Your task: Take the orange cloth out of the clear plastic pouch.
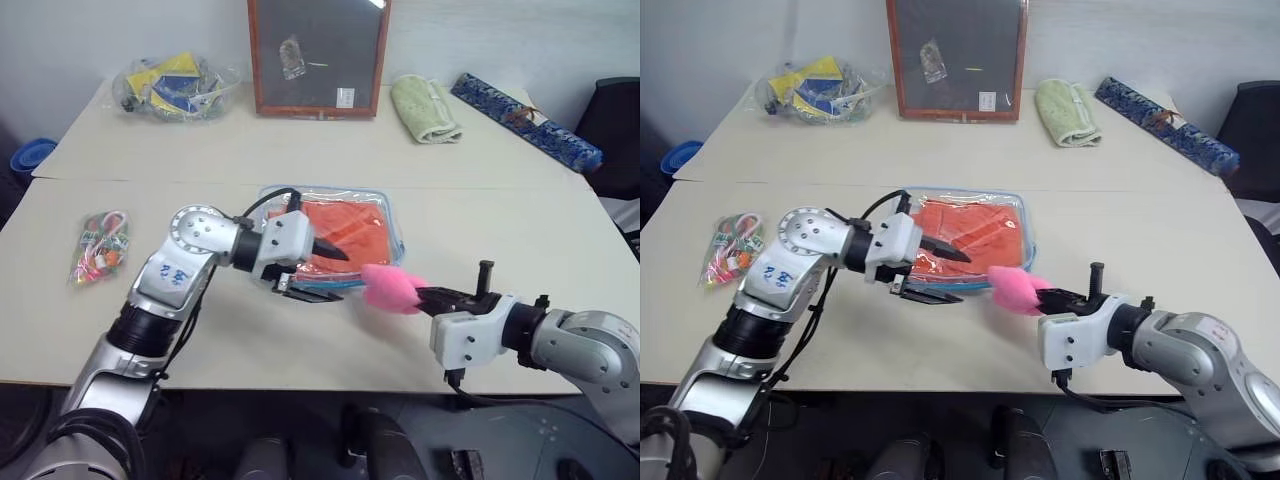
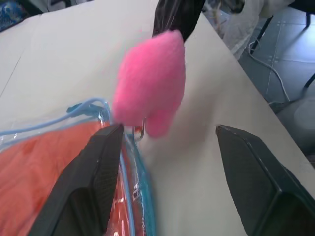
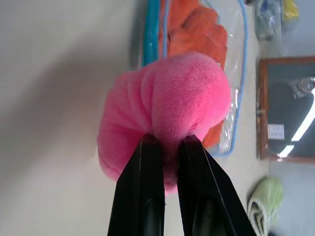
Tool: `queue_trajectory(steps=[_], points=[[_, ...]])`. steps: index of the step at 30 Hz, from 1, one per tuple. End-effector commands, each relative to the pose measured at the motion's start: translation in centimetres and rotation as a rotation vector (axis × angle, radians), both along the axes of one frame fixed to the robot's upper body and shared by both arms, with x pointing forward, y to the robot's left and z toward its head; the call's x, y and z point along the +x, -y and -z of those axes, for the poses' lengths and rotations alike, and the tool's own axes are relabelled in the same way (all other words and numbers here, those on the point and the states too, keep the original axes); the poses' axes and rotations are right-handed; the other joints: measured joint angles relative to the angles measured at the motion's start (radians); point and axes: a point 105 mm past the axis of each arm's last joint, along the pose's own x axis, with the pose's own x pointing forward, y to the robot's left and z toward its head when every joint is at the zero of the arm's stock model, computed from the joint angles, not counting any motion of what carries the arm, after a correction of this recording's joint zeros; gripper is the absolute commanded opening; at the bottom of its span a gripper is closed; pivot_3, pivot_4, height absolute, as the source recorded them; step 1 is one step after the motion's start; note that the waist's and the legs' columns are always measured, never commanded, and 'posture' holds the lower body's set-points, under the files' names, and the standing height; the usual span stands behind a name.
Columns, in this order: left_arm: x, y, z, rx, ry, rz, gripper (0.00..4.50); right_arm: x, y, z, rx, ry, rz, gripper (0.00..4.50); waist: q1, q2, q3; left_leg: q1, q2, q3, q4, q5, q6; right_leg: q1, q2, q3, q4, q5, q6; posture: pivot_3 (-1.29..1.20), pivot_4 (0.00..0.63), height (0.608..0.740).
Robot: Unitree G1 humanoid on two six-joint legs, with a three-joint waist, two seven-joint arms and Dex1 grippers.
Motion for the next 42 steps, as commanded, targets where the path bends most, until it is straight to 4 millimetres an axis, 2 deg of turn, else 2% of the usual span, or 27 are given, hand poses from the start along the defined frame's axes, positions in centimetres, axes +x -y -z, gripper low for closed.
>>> queue_trajectory(steps=[1,6,9,12,20,28,29,31,34,37,40,42], points=[[-0.3,1.9,-0.3,0.015,0.064,0.072,3.18,-0.2,-1.1,-0.1,-0.040,0.035,-0.097,0.37,-0.001,0.000,0.000,0.000,0.000,0.000,0.000,0.000,0.000,0.000,0.000,0.000,0.000,0.000,0.000,0.00,0.150,0.740],[-0.8,3.1,0.2,0.026,0.051,0.146,3.18,0.4,-2.0,0.4,-0.065,0.047,-0.164,0.37,-0.007,0.000,0.000,-0.001,0.001,0.000,0.000,0.000,0.000,0.000,0.000,0.001,0.001,0.000,-0.001,0.00,0.150,0.740],[-0.9,3.4,1.3,0.072,0.024,0.159,3.18,0.7,-2.2,0.4,-0.073,0.057,-0.177,0.37,-0.006,0.000,0.000,0.000,0.001,-0.001,-0.001,0.000,0.000,0.001,0.000,0.002,0.002,0.000,-0.001,0.00,0.150,0.740],[-0.5,3.3,2.6,0.131,0.049,0.157,2.61,0.8,-2.2,0.4,-0.076,0.067,-0.182,0.32,-0.004,0.000,0.000,0.000,0.001,-0.001,0.000,0.000,0.000,0.001,0.000,0.002,0.002,0.000,-0.001,0.00,0.150,0.740],[0.6,3.3,4.2,0.186,0.098,0.106,0.04,0.7,-1.9,0.6,-0.095,0.087,-0.184,0.32,-0.002,0.000,0.000,0.000,0.001,-0.001,0.000,0.000,0.001,0.001,-0.001,0.001,0.002,0.000,0.000,0.00,0.150,0.740],[0.7,2.6,4.4,0.170,0.105,0.062,0.02,0.5,-1.6,1.0,-0.006,-0.006,-0.126,0.32,-0.003,0.000,0.000,0.000,0.001,-0.002,0.000,0.000,0.001,0.001,0.000,0.002,0.002,0.000,-0.001,0.00,0.150,0.740],[0.6,2.4,4.3,0.164,0.106,0.059,0.00,0.5,-1.5,0.9,0.015,-0.012,-0.109,0.78,-0.003,0.000,0.000,0.000,0.001,-0.002,0.000,0.000,0.001,0.001,0.000,0.001,0.002,0.000,-0.001,0.00,0.150,0.740],[0.3,1.8,4.3,0.163,0.113,0.065,0.00,0.7,-1.2,0.6,0.069,-0.043,-0.072,1.32,-0.004,0.000,0.000,0.000,0.001,-0.003,0.000,0.000,0.001,0.001,0.000,0.001,0.002,0.000,-0.001,0.00,0.150,0.740],[0.1,1.1,4.6,0.173,0.119,0.058,0.00,0.8,-1.0,-0.4,0.167,-0.085,-0.031,2.40,-0.004,0.000,0.000,0.000,0.002,-0.002,0.000,0.000,0.001,0.001,0.000,0.002,0.003,0.000,-0.001,0.00,0.150,0.740],[0.0,0.7,4.9,0.175,0.121,0.053,0.00,1.2,-0.4,-1.4,0.194,-0.113,-0.013,3.42,-0.003,0.000,0.000,0.000,0.001,-0.003,0.000,-0.001,0.001,0.001,-0.001,0.002,0.002,0.000,-0.001,0.00,0.150,0.740],[-0.2,0.6,4.8,0.171,0.125,0.059,0.00,2.1,0.8,-1.8,0.164,-0.117,-0.009,3.42,-0.002,0.000,0.000,0.000,0.001,-0.003,0.000,-0.001,0.002,0.001,-0.001,0.001,0.002,0.000,-0.001,0.00,0.150,0.740],[-0.3,0.7,4.7,0.162,0.126,0.059,0.00,3.5,1.6,-1.7,0.116,-0.096,-0.006,3.42,-0.003,0.000,0.000,0.000,0.001,-0.003,0.000,-0.001,0.002,0.001,-0.001,0.001,0.002,0.000,-0.001,0.00,0.150,0.740]])
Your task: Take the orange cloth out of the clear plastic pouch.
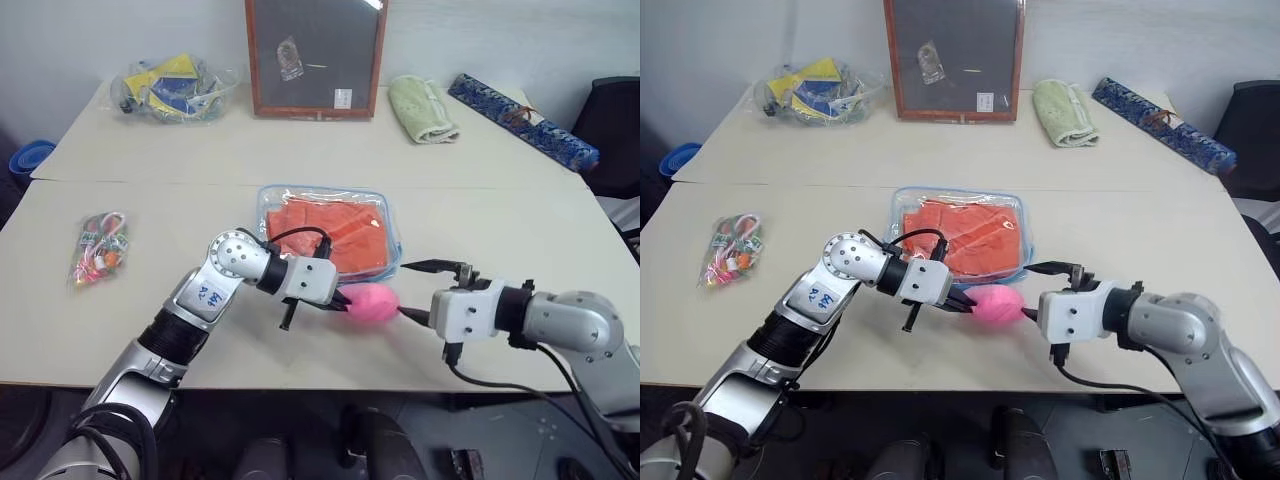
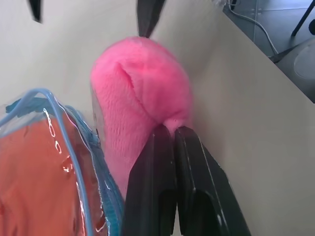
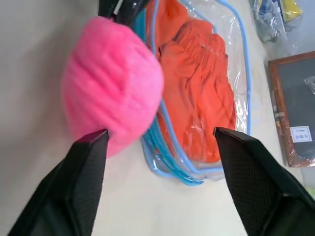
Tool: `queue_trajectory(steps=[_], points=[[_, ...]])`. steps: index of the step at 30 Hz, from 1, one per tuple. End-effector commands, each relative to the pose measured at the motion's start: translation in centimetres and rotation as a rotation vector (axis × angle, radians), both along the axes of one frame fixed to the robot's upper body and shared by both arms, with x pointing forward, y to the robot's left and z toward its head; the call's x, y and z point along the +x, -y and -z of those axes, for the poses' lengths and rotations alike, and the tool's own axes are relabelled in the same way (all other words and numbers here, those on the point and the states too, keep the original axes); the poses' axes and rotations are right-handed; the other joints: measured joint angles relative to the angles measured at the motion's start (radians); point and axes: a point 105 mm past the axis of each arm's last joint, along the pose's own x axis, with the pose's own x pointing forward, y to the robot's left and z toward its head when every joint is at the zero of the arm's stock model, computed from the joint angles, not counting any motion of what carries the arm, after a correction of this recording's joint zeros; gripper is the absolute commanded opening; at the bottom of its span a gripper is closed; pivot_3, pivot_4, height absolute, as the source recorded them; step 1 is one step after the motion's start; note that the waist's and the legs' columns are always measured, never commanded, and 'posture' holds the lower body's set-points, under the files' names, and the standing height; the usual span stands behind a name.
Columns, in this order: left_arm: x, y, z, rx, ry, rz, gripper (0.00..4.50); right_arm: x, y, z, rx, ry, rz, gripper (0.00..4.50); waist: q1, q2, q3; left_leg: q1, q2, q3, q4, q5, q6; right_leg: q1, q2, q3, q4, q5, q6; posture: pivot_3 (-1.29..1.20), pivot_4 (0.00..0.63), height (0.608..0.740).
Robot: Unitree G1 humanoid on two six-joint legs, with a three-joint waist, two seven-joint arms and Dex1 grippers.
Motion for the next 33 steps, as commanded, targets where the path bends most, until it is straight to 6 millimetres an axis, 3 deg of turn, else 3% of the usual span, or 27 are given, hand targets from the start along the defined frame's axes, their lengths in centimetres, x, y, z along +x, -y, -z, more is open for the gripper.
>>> queue_trajectory(steps=[1,12,15,23,28,33], points=[[-0.3,0.1,-0.7,-0.019,0.029,0.013,0.00,1.9,1.2,-0.5,-0.049,0.047,-0.002,3.42,-0.002,0.000,0.000,0.000,0.000,0.000,0.000,0.000,0.000,0.000,0.000,0.000,0.000,0.000,0.000,0.00,0.150,0.740],[-0.3,0.4,-0.8,-0.032,0.037,0.009,0.00,6.0,-1.5,1.4,-0.033,0.033,-0.064,3.42,-0.004,0.000,0.000,0.001,0.001,0.001,0.001,0.000,0.000,-0.001,0.000,-0.001,0.002,0.000,0.000,0.00,0.150,0.740],[-0.3,0.2,-0.7,-0.035,0.037,0.000,0.00,6.5,-1.5,1.6,-0.024,0.022,-0.069,2.86,-0.002,0.000,0.000,0.000,0.001,0.000,0.004,0.000,0.000,-0.002,-0.001,-0.003,0.004,0.000,0.000,0.00,0.150,0.740],[-0.1,-0.1,-0.5,-0.042,0.034,-0.025,0.00,6.6,-1.6,1.7,-0.025,0.002,-0.095,0.11,-0.004,0.000,0.000,0.000,0.001,-0.001,0.004,0.000,0.001,-0.002,-0.001,-0.003,0.004,0.000,0.000,0.00,0.150,0.740],[0.5,-0.9,-1.1,-0.086,0.016,-0.099,0.00,6.9,-0.6,2.1,-0.103,0.023,-0.084,0.02,-0.005,0.000,0.000,0.000,0.002,-0.001,0.004,0.000,0.001,-0.002,-0.001,-0.003,0.004,0.000,0.000,0.00,0.150,0.740],[0.9,-4.9,-3.2,-0.196,-0.088,-0.303,0.00,6.8,1.1,1.8,-0.158,0.060,-0.089,0.02,-0.007,0.001,0.000,0.000,0.002,-0.002,0.004,0.000,0.000,-0.002,-0.001,-0.003,0.004,0.000,0.000,0.00,0.150,0.740]])
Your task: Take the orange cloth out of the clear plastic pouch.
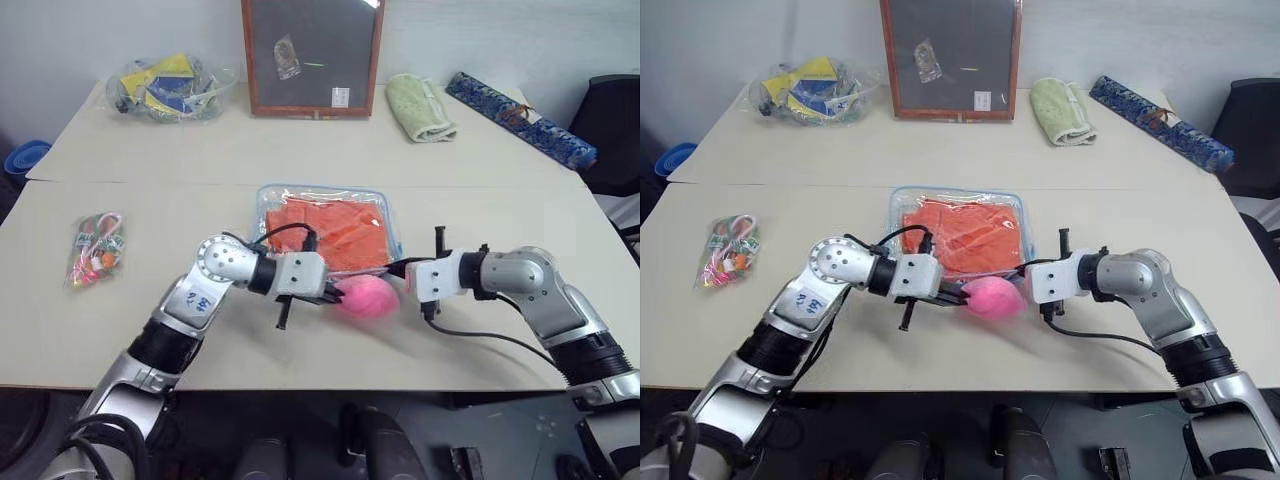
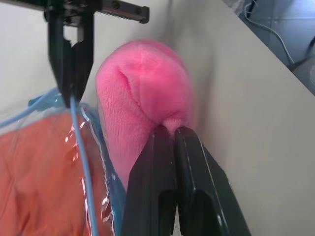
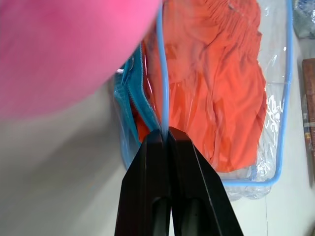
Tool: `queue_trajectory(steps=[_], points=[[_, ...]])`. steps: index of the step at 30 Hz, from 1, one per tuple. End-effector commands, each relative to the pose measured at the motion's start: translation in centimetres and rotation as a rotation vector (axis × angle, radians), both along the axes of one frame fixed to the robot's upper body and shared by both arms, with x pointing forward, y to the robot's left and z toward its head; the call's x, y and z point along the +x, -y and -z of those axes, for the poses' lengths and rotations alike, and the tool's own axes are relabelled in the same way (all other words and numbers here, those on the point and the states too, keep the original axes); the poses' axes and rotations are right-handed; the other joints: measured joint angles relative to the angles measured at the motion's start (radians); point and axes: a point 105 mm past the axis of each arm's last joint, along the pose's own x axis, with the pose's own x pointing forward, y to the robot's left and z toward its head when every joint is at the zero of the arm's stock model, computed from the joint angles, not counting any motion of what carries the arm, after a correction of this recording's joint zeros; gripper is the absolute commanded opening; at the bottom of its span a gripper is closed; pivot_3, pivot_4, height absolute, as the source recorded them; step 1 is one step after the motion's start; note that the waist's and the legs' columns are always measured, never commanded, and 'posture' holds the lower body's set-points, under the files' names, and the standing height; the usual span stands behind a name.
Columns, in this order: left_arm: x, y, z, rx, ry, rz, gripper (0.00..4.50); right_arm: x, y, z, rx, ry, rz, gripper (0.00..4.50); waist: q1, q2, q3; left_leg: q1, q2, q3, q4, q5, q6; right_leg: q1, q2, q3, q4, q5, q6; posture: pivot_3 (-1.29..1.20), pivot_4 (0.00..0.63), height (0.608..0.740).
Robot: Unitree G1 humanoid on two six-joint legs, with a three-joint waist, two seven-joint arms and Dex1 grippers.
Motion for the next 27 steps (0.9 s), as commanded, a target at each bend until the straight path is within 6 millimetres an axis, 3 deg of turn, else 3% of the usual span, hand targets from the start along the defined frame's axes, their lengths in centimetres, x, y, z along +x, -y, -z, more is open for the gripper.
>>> queue_trajectory(steps=[1,8,11,13,15,21,27], points=[[0.1,-3.6,-2.9,-0.114,-0.059,-0.162,0.00,0.0,1.5,-1.2,-0.029,0.061,-0.002,0.02,-0.005,0.000,0.000,0.000,0.000,0.000,0.000,0.000,0.000,0.000,0.000,0.000,0.000,0.000,0.000,0.00,0.150,0.740],[-0.3,-11.2,-5.8,-0.316,-0.233,-0.523,0.00,-1.0,2.4,-2.2,-0.019,0.131,-0.075,0.02,-0.019,0.002,0.001,0.000,0.001,-0.002,0.000,-0.001,-0.001,0.000,0.000,-0.001,-0.003,0.000,0.000,0.00,0.150,0.740],[-0.8,-14.0,-6.2,-0.342,-0.249,-0.622,0.00,-1.3,2.9,-2.3,-0.010,0.136,-0.085,0.02,-0.022,0.003,0.002,0.000,0.001,-0.002,0.000,-0.001,-0.002,0.000,0.000,-0.001,-0.003,0.000,-0.001,0.00,0.150,0.740],[-0.7,-17.8,-6.1,-0.358,-0.270,-0.760,0.00,-1.6,3.3,-2.0,-0.023,0.131,-0.097,0.02,-0.022,0.003,0.002,0.000,0.002,-0.002,0.000,-0.001,-0.002,0.000,0.000,-0.001,-0.004,-0.001,-0.001,0.00,0.150,0.740],[-1.0,-20.1,-5.7,-0.348,-0.290,-0.835,0.00,-1.9,3.7,-1.8,-0.029,0.126,-0.102,0.02,-0.023,0.003,0.002,0.000,0.002,-0.002,0.000,-0.002,-0.003,0.000,0.000,-0.001,-0.004,-0.001,-0.002,0.00,0.150,0.740],[-0.8,-20.4,-4.4,-0.310,-0.291,-0.866,0.00,-1.9,3.9,-1.4,-0.025,0.123,-0.099,0.02,-0.020,0.004,0.003,0.000,0.002,-0.002,0.001,-0.002,-0.004,-0.001,0.000,-0.002,-0.004,-0.001,-0.002,0.00,0.150,0.740],[-0.7,-18.0,-3.0,-0.345,-0.363,-0.815,0.00,-2.0,3.5,-1.2,0.006,0.088,-0.080,0.02,-0.022,0.004,0.003,0.000,0.003,-0.001,0.000,-0.002,-0.004,-0.001,0.000,-0.001,-0.003,-0.001,-0.002,0.00,0.150,0.740]])
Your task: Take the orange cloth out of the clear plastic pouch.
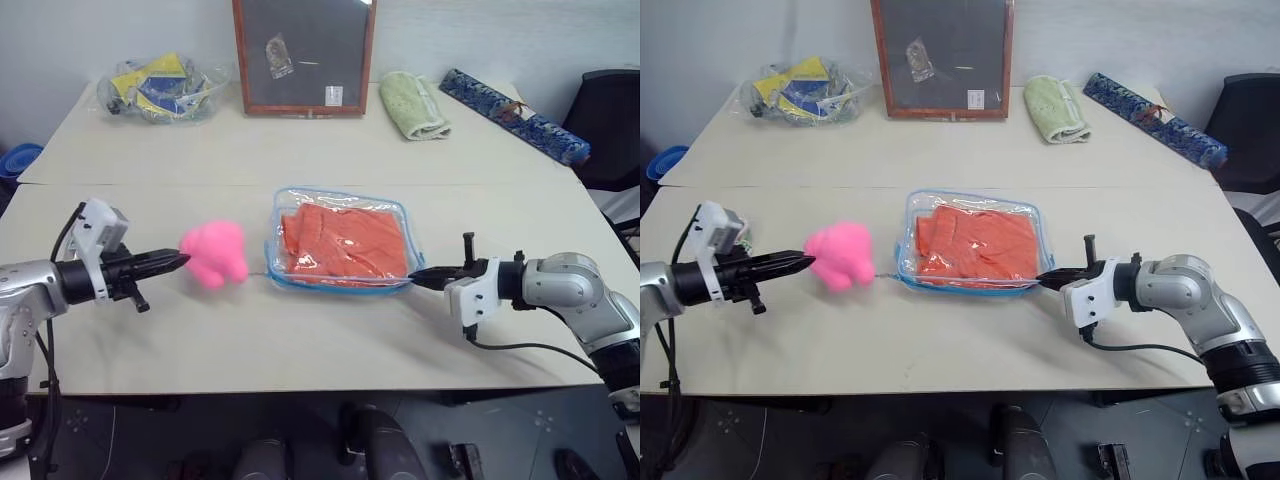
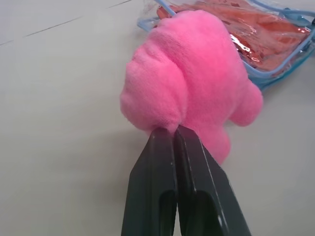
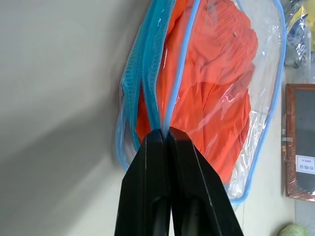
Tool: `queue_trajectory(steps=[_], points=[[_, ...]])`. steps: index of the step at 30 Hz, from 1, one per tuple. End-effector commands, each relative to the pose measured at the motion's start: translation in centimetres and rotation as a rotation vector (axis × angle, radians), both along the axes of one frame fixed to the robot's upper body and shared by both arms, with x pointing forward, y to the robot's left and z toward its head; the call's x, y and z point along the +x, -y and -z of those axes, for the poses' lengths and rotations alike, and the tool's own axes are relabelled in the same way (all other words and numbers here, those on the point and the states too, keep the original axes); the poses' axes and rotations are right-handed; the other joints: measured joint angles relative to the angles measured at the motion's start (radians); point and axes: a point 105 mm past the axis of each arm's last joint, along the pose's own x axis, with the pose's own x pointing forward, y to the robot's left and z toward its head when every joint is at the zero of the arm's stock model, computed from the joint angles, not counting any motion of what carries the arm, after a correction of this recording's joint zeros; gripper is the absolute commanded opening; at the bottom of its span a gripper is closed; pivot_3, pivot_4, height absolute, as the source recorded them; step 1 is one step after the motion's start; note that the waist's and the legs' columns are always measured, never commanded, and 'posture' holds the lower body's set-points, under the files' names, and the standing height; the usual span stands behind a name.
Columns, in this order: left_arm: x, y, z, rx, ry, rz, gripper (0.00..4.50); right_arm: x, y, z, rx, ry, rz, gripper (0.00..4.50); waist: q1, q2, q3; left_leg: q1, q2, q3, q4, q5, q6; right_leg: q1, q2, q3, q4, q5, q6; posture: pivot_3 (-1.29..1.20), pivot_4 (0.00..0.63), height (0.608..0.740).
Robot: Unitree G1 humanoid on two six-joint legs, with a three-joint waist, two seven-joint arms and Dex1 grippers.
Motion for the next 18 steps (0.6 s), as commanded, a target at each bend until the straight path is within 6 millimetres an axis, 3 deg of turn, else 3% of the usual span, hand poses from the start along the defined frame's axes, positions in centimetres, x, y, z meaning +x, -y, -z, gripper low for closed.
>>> queue_trajectory(steps=[1,8,11,12,14,16,18], points=[[-0.1,0.7,-0.3,-0.014,0.012,0.005,0.47,-0.1,0.4,-1.0,0.041,-0.019,0.038,0.22,0.000,0.000,0.000,0.000,0.000,0.000,0.000,0.000,0.000,0.000,0.000,0.000,0.000,0.000,0.000,0.00,0.150,0.740],[-0.1,-0.5,1.3,0.014,-0.024,-0.065,2.57,-0.8,0.5,-1.2,0.072,-0.060,0.089,2.46,0.000,0.000,0.000,0.000,0.000,0.000,0.000,0.000,0.000,0.000,0.000,0.000,0.000,0.000,0.000,0.00,0.150,0.740],[1.1,-3.5,1.6,0.067,-0.010,-0.210,3.53,-1.3,0.9,-1.9,0.123,-0.086,0.154,3.50,0.002,0.001,0.000,0.000,0.000,0.000,0.000,0.000,0.000,0.000,0.000,0.000,0.000,0.000,0.000,0.00,0.150,0.740],[1.8,-4.8,1.1,0.099,0.021,-0.271,3.82,-1.8,0.8,-2.1,0.162,-0.137,0.173,3.84,0.002,0.001,0.000,0.000,0.000,0.000,0.000,0.000,-0.001,0.000,0.000,0.000,0.000,0.000,0.000,0.00,0.150,0.740],[2.9,-5.3,-1.1,0.091,0.088,-0.312,3.82,-3.0,0.2,-2.9,0.260,-0.222,0.190,3.84,0.007,0.000,0.000,0.000,0.001,-0.001,0.000,0.000,-0.001,0.000,0.001,-0.001,0.001,0.000,-0.001,0.00,0.150,0.740],[3.2,-3.4,-4.0,0.052,0.158,-0.227,3.82,-3.7,-0.6,-3.9,0.362,-0.282,0.211,3.84,0.014,0.000,0.000,-0.001,0.001,-0.002,0.000,0.000,0.000,0.000,0.000,-0.002,0.000,0.000,-0.001,0.00,0.150,0.740],[2.5,1.9,-6.3,0.111,0.254,0.042,3.82,-5.3,-2.2,-4.9,0.494,-0.411,0.202,3.84,0.023,0.000,0.000,-0.001,0.000,-0.002,0.002,-0.001,0.000,0.000,0.000,-0.002,0.001,0.000,0.000,0.00,0.150,0.740]])
